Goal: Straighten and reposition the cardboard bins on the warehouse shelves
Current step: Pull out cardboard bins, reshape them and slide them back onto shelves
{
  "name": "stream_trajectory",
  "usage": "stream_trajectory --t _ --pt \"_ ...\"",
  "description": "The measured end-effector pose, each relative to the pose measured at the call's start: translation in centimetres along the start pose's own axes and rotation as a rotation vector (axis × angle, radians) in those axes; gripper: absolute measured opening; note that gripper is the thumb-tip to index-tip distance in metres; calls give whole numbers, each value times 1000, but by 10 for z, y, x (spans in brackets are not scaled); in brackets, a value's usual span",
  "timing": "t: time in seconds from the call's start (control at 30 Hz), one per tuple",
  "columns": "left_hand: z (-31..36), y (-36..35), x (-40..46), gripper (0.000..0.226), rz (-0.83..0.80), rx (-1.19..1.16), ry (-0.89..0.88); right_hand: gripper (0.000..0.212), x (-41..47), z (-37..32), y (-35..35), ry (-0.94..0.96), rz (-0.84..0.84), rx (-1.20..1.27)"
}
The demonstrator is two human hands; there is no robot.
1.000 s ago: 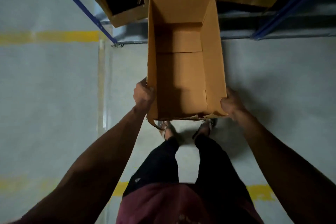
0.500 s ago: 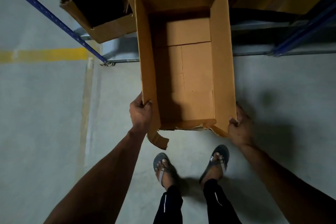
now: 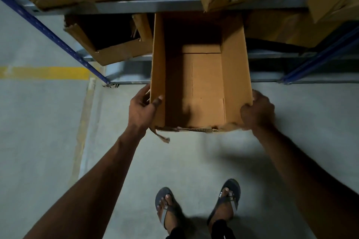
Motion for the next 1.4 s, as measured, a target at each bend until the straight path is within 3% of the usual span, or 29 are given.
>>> stream_trajectory --t 0.07,0.13,0.3,0.4,0.47,0.57,0.7,0.87,1.0,1.23,1.4 --pt "4 4 -1 54 74 -16 20 41 37 -16 8 -34 86 35" --pt "-2 3 -3 54 114 -5 67 41 69 -24 10 -118 170 221" --pt "-8 -18 4 62 2 -71 89 23 101 -30 0 -148 245 597" --pt "-2 -26 24 50 91 -5 27 7 84 -22 -4 -99 284 512" --pt "7 -23 41 33 207 93 -28 8 75 -14 -13 -117 243 504" --pt "22 -14 67 36 308 272 -128 10 74 -15 -25 -85 197 586" --pt "46 -19 91 27 136 435 -262 9 112 -23 -30 -47 169 621" --pt "68 -30 120 71 -12 671 -142 15 179 -44 -27 0 34 654" --pt "98 -49 137 61 -66 528 -130 28 220 -64 -25 6 -93 701" --pt "102 -79 156 88 -115 550 -48 18 244 -74 -35 -17 -208 678" --pt "75 -96 150 87 -140 551 -14 49 232 -54 -43 39 -228 603"
Point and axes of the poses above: each hand's wrist, its own x-axis towards the middle knuckle, its own y-axis out of the back of the hand, z = x × y, the point moved 4 cm from there along x, towards the middle knuckle, and after that the axes turned 14 degrees about y, right-handed, at the moved point
